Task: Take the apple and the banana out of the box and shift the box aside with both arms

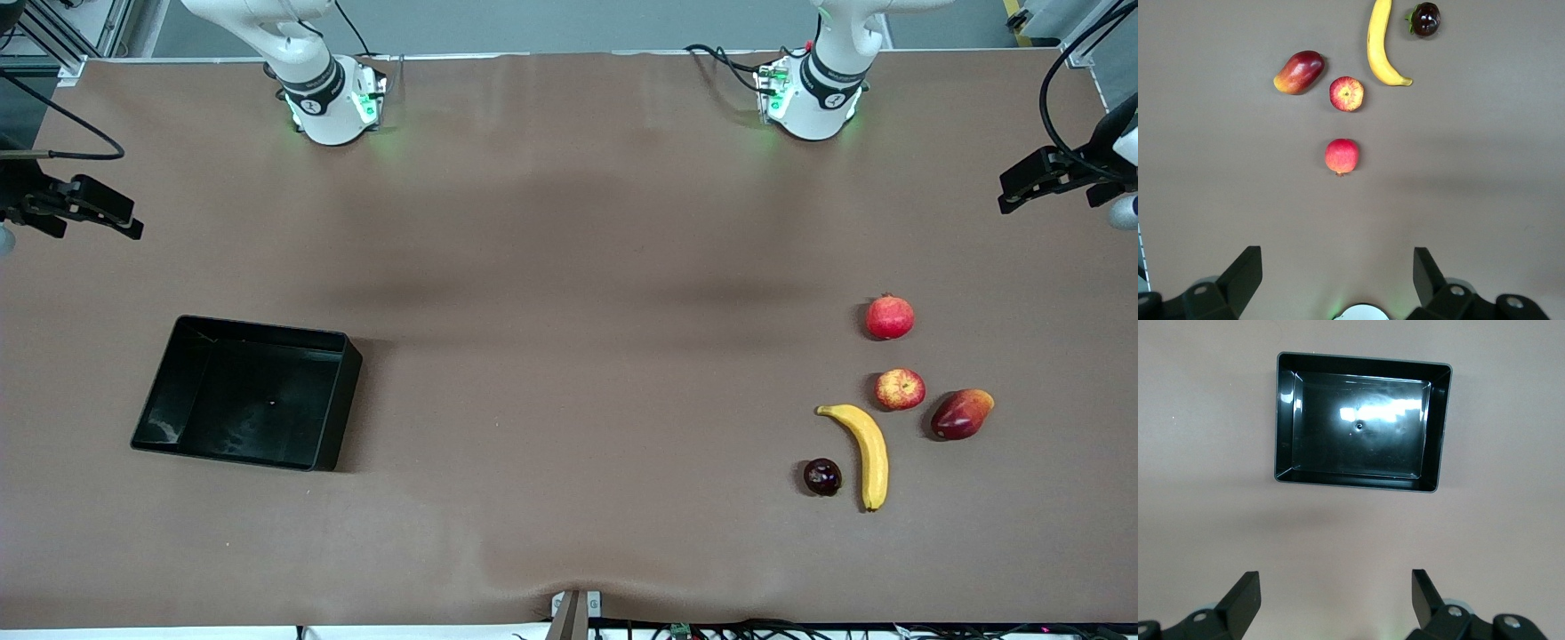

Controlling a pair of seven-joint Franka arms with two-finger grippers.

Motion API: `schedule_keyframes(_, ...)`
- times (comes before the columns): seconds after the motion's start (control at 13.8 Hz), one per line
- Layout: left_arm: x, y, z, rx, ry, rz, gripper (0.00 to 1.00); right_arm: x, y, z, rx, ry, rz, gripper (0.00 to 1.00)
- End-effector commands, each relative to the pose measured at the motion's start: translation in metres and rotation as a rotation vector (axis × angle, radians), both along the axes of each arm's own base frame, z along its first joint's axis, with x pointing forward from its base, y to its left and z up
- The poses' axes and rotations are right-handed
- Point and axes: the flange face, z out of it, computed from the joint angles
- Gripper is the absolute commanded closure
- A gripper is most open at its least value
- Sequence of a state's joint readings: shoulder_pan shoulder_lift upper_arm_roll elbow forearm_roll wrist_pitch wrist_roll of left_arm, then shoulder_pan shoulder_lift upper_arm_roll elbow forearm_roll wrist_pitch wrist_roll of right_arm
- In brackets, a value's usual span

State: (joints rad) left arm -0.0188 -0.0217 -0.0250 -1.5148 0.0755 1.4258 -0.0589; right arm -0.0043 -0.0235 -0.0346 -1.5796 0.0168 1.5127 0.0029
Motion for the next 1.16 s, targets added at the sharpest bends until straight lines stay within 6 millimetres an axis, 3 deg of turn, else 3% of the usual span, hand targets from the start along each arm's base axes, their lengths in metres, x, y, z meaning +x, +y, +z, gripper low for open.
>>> schedule_keyframes(0.0, -0.007, 0.003, 0.004, -0.018, -0.009, -0.006, 0.00, -0.006, 0.003, 0.006, -0.018, 0.003, -0.005, 0.00)
schedule_keyframes(0.14, -0.006, 0.003, 0.004, -0.015, -0.009, -0.009, 0.00, -0.006, 0.016, 0.006, -0.022, 0.005, 0.014, 0.00)
schedule_keyframes(0.58, -0.005, 0.005, 0.015, -0.020, -0.026, -0.001, 0.00, -0.004, 0.007, 0.005, -0.025, 0.004, -0.005, 0.00)
schedule_keyframes(1.08, -0.001, -0.012, 0.003, -0.079, 0.001, -0.029, 0.00, -0.004, 0.009, 0.005, -0.022, 0.002, -0.003, 0.00)
